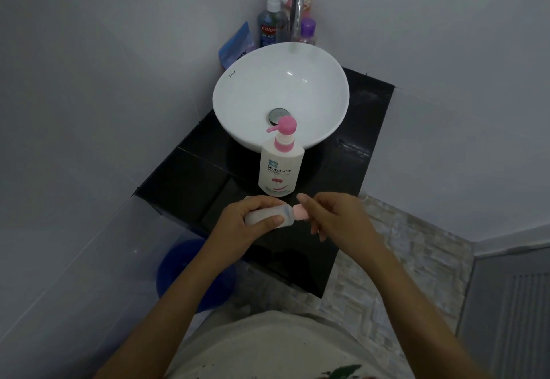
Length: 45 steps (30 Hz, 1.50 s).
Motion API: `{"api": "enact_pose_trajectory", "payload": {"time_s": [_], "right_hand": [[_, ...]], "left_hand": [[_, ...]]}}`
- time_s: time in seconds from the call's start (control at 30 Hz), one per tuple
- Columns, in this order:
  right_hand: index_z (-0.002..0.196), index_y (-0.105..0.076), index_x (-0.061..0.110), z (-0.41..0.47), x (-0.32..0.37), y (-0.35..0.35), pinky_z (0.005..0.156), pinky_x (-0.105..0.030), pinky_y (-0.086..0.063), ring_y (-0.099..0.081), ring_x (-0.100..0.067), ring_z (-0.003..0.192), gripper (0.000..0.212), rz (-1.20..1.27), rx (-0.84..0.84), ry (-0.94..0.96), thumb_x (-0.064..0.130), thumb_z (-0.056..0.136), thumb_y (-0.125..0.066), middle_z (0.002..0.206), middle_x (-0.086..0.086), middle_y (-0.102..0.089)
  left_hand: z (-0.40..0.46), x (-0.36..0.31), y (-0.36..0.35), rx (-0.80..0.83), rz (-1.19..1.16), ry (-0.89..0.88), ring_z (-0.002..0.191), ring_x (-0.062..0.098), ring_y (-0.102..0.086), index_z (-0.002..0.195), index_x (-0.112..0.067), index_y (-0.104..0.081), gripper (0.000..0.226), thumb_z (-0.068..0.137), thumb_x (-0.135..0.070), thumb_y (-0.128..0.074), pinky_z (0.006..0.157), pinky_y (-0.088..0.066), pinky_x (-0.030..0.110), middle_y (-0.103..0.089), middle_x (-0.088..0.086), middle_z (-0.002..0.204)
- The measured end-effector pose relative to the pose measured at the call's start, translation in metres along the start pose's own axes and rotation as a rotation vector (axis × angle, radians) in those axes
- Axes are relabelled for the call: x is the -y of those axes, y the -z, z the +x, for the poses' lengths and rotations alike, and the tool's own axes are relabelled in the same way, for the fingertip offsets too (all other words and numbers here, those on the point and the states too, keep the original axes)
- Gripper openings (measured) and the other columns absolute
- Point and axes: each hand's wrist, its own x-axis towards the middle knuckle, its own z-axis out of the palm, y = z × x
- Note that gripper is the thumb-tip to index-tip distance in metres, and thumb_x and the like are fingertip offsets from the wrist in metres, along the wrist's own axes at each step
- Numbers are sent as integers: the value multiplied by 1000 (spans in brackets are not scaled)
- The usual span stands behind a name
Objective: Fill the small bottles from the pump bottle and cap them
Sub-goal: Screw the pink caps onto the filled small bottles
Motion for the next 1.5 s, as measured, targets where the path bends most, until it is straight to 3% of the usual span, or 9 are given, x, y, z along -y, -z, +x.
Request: {"api": "enact_pose_trajectory", "payload": {"time_s": [0.23, 0.33, 0.43, 0.63, 0.83, 0.97, 1.17, 1.33, 1.5], "right_hand": [[101, -58, 31, -5, -2, 13, 68, -25, -57, -66, -13, 70, 16, 152, 122, 134, 30, 85, -63, 86, 4, -67], [91, -62, 27, -9, -2, 8, 62, -22, -55, -64, -9, 61, 6, 103, 86, 116, 30, 86, -62, 77, 3, -68], [77, -63, 24, -10, 0, 1, 57, -26, -52, -56, -5, 47, 32, -14, -4, 21, 49, 88, -48, 61, 1, -65], [98, -57, 36, -13, -5, 10, 67, -20, -56, -65, -9, 68, 17, 111, 137, 150, 26, 85, -63, 88, 6, -66], [85, -63, 24, -15, -3, -2, 55, -23, -51, -56, -6, 48, 26, 86, 25, -4, 46, 90, -48, 67, 1, -67], [103, -59, 28, -19, -5, 3, 59, -14, -50, -64, -5, 65, 17, 192, 89, 111, 29, 86, -61, 83, 6, -66], [78, -62, 21, -22, -9, -12, 48, -12, -43, -55, -4, 46, 26, 160, 4, -43, 40, 91, -50, 63, 1, -64], [103, -61, 21, -28, -9, -9, 51, -10, -45, -62, -6, 61, 16, 285, 35, 64, 26, 88, -59, 84, -1, -68], [89, -63, 21, -24, -14, -11, 46, -7, -40, -57, -3, 51, 12, 229, 28, -34, 31, 89, -57, 71, 0, -66]], "left_hand": [[-3, -2, 2, -22, -13, -1, 102, 10, -62, 105, -28, -68, 25, 82, -19, -68, 82, -53, 23, -66, -3, 110], [-4, -2, 2, -20, 1, 1, 104, 11, -61, 107, -26, -68, 26, 81, -20, -69, 85, -54, 27, -66, -2, 112], [-4, -3, 1, 4, 14, -6, 104, 11, -61, 108, -25, -68, 26, 82, -21, -69, 85, -54, 27, -66, -2, 112], [-6, -3, 1, -8, 10, -9, 104, 11, -61, 109, -21, -68, 27, 82, -19, -68, 82, -53, 22, -66, -1, 111], [-8, -4, -2, -5, 6, -1, 100, 2, -61, 108, -24, -68, 27, 82, -18, -69, 82, -53, 19, -66, -8, 108], [-9, -3, -1, -19, 10, -8, 101, 7, -62, 109, -20, -69, 27, 82, -19, -69, 82, -54, 21, -66, -4, 109], [-11, 2, -7, -7, 26, 35, 108, 9, -60, 110, -21, -68, 30, 81, -19, -70, 87, -53, 24, -65, -5, 116], [-12, 6, -5, -31, 4, 52, 106, 11, -61, 112, -17, -68, 31, 81, -19, -69, 85, -54, 23, -65, -1, 115], [-13, 7, -9, 0, 15, 65, 103, 9, -62, 111, -20, -67, 30, 82, -21, -69, 82, -54, 22, -66, -5, 110]]}}
